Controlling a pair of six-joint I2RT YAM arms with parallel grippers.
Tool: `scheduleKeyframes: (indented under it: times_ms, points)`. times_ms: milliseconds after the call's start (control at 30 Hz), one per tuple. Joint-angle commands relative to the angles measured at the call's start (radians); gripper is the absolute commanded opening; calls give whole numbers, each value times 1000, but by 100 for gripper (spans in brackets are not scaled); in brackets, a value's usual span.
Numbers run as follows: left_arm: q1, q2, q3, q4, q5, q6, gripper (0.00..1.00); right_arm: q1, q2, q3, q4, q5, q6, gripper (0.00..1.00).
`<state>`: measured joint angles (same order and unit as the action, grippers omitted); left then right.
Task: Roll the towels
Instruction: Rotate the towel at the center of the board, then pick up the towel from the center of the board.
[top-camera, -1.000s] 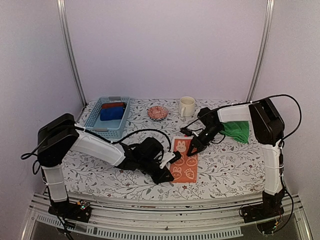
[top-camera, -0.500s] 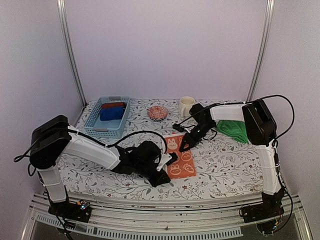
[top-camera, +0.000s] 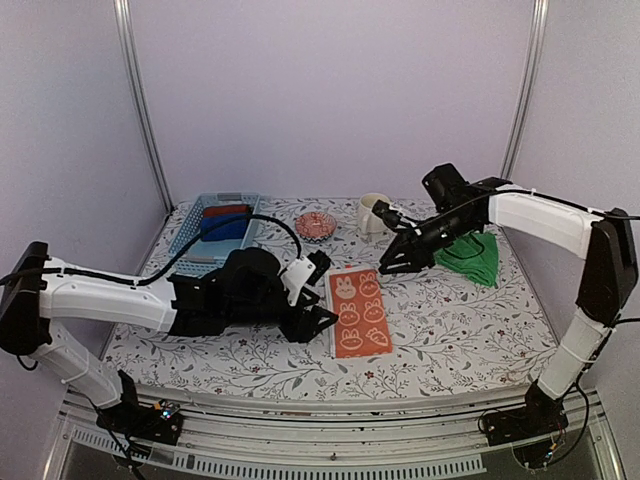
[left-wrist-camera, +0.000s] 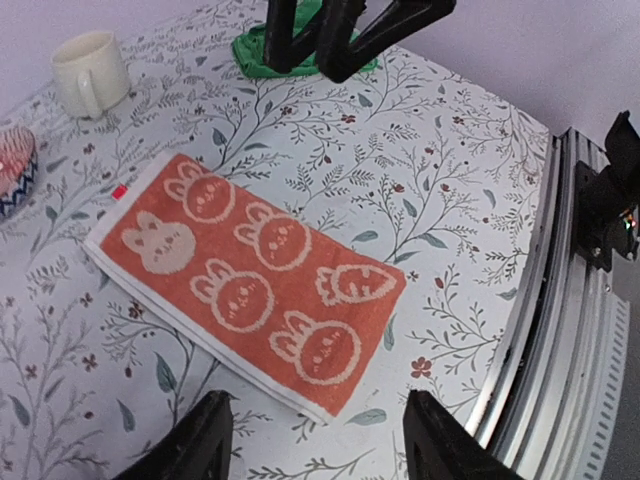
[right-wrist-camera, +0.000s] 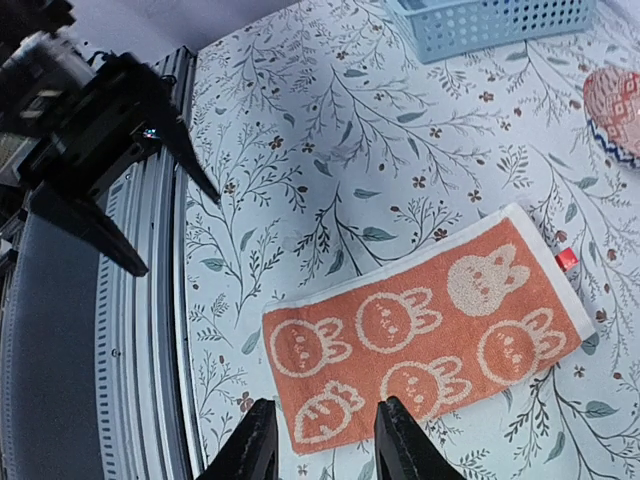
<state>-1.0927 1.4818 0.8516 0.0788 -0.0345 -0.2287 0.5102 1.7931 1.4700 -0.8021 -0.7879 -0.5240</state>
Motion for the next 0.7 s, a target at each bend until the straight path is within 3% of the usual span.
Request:
scheduleKeyframes:
  times_ms: [0, 267, 667]
  points:
    - [-13, -13, -10, 37, -65, 106, 64, 13, -135, -196, 68, 13, -197, 36]
    - [-13, 31, -113, 151, -51, 117, 55, 134, -244, -547, 329, 267, -302, 27]
    - [-13, 45, -154, 173, -57, 1, 53, 270, -167, -582, 443, 409, -289, 28]
